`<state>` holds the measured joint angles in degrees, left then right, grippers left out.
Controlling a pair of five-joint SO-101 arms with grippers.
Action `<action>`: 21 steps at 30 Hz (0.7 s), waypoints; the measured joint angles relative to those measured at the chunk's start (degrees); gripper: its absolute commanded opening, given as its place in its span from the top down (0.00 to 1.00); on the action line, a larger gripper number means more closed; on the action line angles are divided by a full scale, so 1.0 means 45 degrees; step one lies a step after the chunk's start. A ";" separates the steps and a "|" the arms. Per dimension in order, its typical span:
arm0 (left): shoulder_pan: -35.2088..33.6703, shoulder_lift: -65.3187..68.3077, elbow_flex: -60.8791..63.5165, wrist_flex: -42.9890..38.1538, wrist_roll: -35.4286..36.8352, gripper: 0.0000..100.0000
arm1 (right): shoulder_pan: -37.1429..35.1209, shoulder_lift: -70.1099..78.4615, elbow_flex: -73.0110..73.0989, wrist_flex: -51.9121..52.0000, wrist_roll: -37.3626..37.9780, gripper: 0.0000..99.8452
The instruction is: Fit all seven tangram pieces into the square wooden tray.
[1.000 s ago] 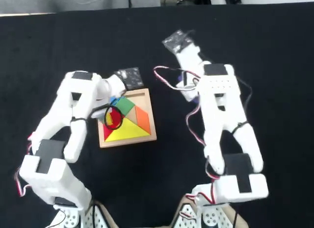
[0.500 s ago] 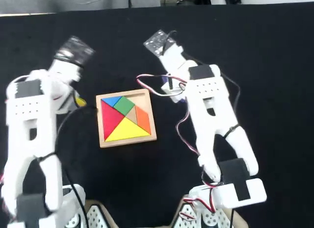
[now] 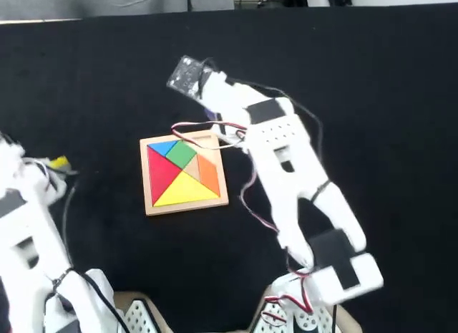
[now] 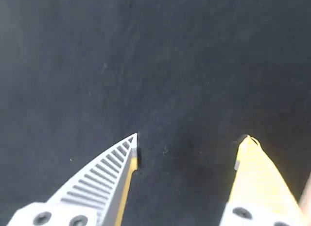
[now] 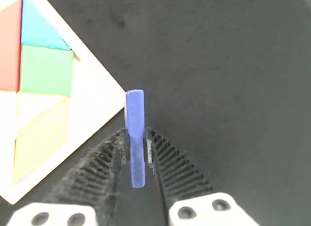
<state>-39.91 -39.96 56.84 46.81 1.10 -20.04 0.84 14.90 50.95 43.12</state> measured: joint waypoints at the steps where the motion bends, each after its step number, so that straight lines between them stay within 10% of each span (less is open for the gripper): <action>1: -0.0020 -0.0098 0.0762 -0.0606 0.0098 0.68 | -0.0137 0.0430 0.0000 -0.0117 0.0137 0.99; 21: 0.1114 -0.0215 0.3243 -0.2422 -0.0840 0.68 | -0.0645 0.1934 -0.0137 -0.0645 0.0274 0.99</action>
<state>-34.90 -40.92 71.43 35.91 -2.68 -22.95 9.54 14.29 48.04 44.35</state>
